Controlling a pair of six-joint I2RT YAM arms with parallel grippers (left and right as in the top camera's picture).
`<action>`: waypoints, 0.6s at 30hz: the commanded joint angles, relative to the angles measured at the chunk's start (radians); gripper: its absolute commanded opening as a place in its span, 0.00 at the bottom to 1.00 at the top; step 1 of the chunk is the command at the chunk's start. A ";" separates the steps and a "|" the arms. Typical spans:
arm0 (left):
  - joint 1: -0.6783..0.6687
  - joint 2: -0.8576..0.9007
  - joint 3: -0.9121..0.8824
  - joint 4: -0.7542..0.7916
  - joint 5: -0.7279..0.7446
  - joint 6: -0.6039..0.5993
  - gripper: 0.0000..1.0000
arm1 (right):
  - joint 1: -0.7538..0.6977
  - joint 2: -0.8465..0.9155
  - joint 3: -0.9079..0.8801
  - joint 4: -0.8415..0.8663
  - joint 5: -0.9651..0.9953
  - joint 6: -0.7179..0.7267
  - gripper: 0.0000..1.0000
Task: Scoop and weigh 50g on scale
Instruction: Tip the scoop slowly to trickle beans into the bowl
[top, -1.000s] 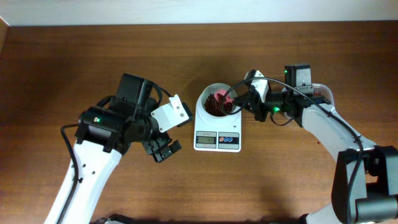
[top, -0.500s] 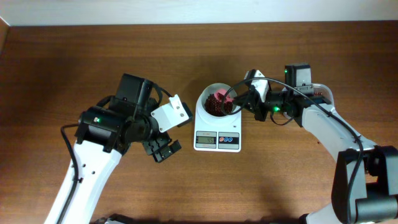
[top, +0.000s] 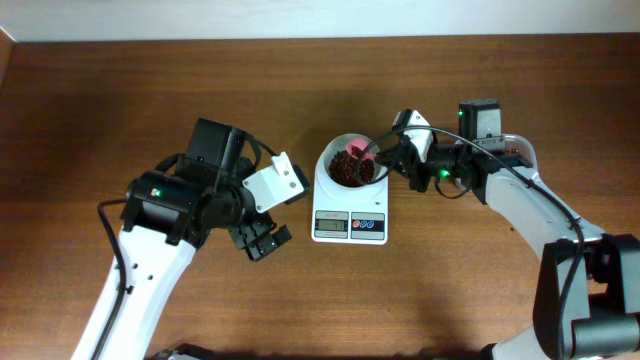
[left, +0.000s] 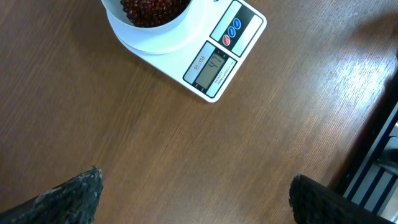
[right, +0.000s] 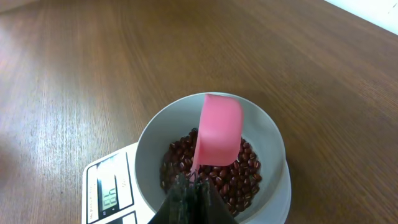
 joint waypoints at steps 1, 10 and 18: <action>0.006 -0.009 0.018 -0.001 0.011 0.013 0.99 | 0.003 -0.001 -0.006 0.001 0.000 -0.004 0.04; 0.006 -0.009 0.018 -0.001 0.011 0.013 0.99 | 0.003 -0.001 -0.006 -0.001 0.000 -0.004 0.04; 0.006 -0.009 0.018 -0.001 0.011 0.013 0.99 | 0.003 0.000 -0.007 -0.033 0.000 -0.004 0.04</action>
